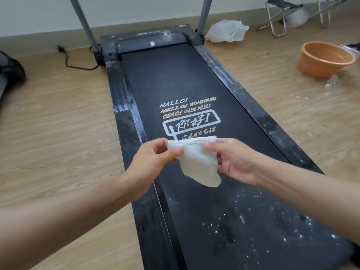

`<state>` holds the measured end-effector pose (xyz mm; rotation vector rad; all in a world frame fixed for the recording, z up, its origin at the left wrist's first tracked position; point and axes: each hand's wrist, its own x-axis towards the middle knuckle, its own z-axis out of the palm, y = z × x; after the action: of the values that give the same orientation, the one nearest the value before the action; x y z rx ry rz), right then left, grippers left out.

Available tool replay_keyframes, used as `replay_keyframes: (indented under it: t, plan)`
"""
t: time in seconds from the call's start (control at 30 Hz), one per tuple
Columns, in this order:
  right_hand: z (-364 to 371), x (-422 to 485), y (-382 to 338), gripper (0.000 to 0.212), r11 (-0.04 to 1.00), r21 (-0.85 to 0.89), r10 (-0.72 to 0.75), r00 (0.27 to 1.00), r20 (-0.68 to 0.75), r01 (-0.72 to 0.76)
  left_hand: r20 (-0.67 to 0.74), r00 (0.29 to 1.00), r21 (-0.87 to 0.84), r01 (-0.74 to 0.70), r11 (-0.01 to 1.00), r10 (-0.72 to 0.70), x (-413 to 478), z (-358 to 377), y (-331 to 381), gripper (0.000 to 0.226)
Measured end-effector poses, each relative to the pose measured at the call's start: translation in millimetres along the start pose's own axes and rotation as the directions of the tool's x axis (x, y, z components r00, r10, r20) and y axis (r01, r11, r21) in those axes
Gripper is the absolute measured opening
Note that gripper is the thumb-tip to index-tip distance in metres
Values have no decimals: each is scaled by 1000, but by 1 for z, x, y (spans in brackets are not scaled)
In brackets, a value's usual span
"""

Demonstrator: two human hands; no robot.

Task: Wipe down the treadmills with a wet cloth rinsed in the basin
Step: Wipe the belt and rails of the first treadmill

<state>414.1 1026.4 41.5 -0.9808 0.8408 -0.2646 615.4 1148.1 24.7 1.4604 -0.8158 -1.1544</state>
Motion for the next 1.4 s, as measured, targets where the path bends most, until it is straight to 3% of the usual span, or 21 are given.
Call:
replay_keyframes:
  t: [0.17, 0.37, 0.47, 0.6, 0.7, 0.87, 0.97, 1.07, 1.13, 1.23, 1.3, 1.33, 1.4]
  plan:
    - [-8, 3, 2, 45, 996, 73, -47, 992, -121, 56, -109, 992, 173, -40, 984, 60, 5, -9, -3, 32]
    - [-10, 1, -1, 30, 952, -226, -227, 971, -73, 205, -124, 989, 186, -56, 981, 80, 10, -10, -1, 35]
    - [-14, 1, 0, 23, 919, -322, -265, 961, -75, 229, -82, 989, 304, -95, 948, 125, 10, -12, -1, 19]
    - [-18, 2, 4, 19, 866, -431, -311, 948, -68, 253, -57, 974, 527, -156, 836, 218, 12, -15, -6, 7]
    - [-17, 4, 5, 17, 849, -466, -326, 941, -91, 249, -31, 940, 694, -224, 684, 340, 16, -18, -9, 12]
    - [-19, 19, -1, 14, 763, -604, -382, 914, -135, 230, 29, 921, 789, -259, 557, 388, 36, -29, -9, 20]
    - [-15, 32, -7, 13, 727, -626, -473, 867, -158, 282, 91, 865, 805, -355, 475, 493, 42, -37, 3, 20]
    - [-18, 32, -8, 13, 581, -736, -562, 825, -54, 348, 240, 794, 809, -482, 338, 558, 36, -43, 5, 18]
    - [-25, 24, 5, 15, 469, -802, -553, 831, 61, 371, 363, 789, 788, -544, 288, 496, 24, -45, -13, 19]
    - [-41, 7, 49, 14, 322, -893, -376, 908, 185, 315, 618, 752, 716, -659, 229, 230, -4, -43, -63, 24]
    - [-50, -5, 80, 12, 86, -967, -175, 959, 223, 240, 749, 659, 650, -751, 121, 67, -20, -41, -94, 26]
    - [-53, -13, 92, 17, -12, -979, -80, 975, 205, 205, 776, 629, 624, -776, 90, 41, -23, -42, -102, 23]
    - [-54, -26, 104, 25, -104, -981, -6, 986, 168, 166, 770, 632, 626, -775, 87, 84, -16, -47, -106, 20]
